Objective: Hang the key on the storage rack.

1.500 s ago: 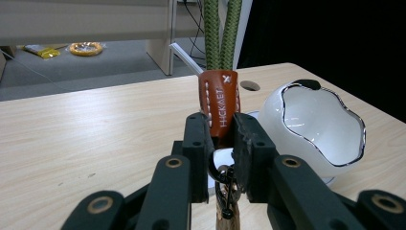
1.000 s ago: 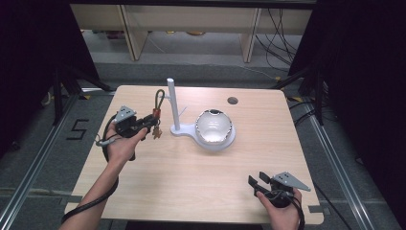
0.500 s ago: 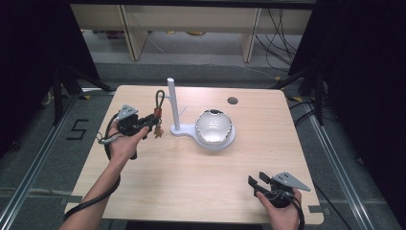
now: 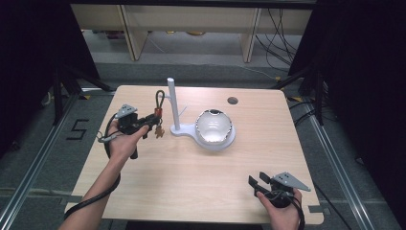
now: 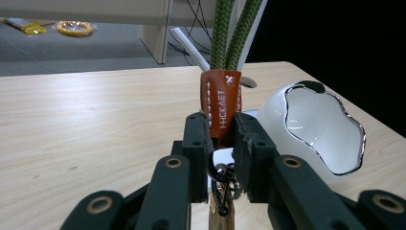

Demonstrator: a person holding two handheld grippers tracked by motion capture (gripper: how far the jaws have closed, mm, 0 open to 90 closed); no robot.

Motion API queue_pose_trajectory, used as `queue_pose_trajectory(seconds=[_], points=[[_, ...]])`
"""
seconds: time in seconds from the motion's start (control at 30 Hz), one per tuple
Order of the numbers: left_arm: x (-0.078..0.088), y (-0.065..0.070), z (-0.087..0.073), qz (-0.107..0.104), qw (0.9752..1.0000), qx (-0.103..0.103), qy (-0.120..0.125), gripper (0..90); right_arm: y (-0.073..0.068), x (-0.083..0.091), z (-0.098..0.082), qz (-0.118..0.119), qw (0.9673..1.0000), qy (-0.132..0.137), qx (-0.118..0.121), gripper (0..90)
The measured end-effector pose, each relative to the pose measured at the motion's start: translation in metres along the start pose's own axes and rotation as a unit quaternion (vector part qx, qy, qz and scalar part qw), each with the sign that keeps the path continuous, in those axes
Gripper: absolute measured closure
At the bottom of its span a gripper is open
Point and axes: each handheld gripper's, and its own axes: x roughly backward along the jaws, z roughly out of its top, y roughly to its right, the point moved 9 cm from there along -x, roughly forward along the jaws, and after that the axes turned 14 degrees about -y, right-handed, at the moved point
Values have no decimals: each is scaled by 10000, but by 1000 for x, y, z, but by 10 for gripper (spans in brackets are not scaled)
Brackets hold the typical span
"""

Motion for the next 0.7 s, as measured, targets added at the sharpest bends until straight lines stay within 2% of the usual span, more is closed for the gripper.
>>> queue_pose_trajectory(seconds=[0.03, 0.07, 0.1, 0.13, 0.33, 0.43, 0.47, 0.63, 0.7], points=[[1, 0, 0, -36, 10000, 52, 19, 751, 0, 0, 0, 0, 10000, 0, 0, 493], [1, -1, 0, -47, 9999, 93, 18, 751, -1, -2, 2, 47, 9999, 116, 10, 493], [2, -2, 0, -64, 9999, 116, 26, 751, -1, -2, 1, 59, 9999, 104, 26, 493], [2, -2, 0, -73, 9999, 122, 23, 751, -3, -2, 1, 100, 9999, 68, -72, 493], [2, -1, 2, -167, 9996, 238, 28, 750, -3, -2, 1, 98, 9999, 73, -29, 492], [0, -2, 3, -214, 9994, 284, -26, 748, -5, -2, 0, 138, 9997, 55, -202, 493], [0, -2, 3, -224, 9993, 294, -36, 748, -1, -2, -1, 38, 10000, 9, -27, 492], [-1, -2, 5, -251, 9991, 314, -105, 747, -1, -3, 0, 105, 9999, 75, -18, 493], [-1, -2, 6, -291, 9989, 358, -121, 747, 1, -2, -2, -26, 10000, -30, -1, 493]])
